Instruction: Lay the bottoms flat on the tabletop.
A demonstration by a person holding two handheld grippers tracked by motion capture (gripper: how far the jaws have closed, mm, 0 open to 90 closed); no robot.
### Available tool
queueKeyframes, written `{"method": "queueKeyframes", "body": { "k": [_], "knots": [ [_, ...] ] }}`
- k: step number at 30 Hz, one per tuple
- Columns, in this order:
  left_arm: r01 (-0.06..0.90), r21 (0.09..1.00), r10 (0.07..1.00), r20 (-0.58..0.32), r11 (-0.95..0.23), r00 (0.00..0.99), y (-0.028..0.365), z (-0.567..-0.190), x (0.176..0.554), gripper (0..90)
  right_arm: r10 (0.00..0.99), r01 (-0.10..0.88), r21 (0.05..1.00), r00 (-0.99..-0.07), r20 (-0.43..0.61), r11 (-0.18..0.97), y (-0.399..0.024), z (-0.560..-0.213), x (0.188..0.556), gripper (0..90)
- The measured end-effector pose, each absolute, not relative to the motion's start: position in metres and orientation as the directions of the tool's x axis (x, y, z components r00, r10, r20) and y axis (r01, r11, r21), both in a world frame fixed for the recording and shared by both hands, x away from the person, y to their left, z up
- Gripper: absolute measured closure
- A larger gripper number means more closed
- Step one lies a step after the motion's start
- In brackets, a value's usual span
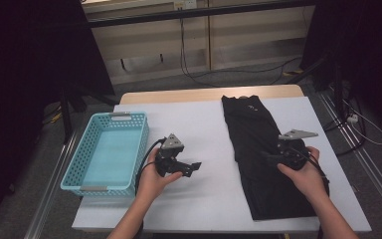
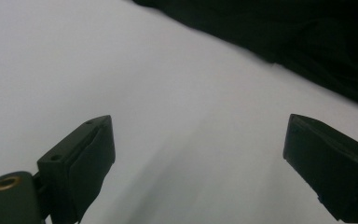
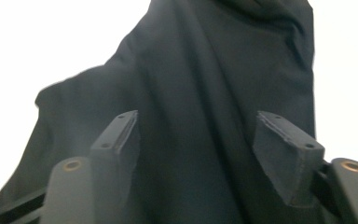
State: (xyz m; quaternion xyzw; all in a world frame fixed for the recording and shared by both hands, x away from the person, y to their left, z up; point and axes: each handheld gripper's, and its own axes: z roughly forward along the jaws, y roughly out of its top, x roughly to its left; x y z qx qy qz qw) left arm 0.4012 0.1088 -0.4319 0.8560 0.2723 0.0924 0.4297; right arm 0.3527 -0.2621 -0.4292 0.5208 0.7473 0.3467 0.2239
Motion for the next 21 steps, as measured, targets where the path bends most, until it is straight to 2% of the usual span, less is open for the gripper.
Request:
{"method": "queueKeyframes", "body": {
  "k": [9,21],
  "knots": [
    [0.408,0.779,0.568,-0.081,-0.477,0.819,0.119,-0.435,0.400,8.7,0.924,0.630,0.736,-0.383,0.018,0.247,-0.236,-0.443,0.385,25.6],
    [0.431,0.775,0.600,-0.085,-0.462,0.796,0.127,-0.439,0.402,8.7,0.930,0.608,0.768,-0.365,0.043,0.203,-0.205,-0.452,0.430,24.8]
  ]
}}
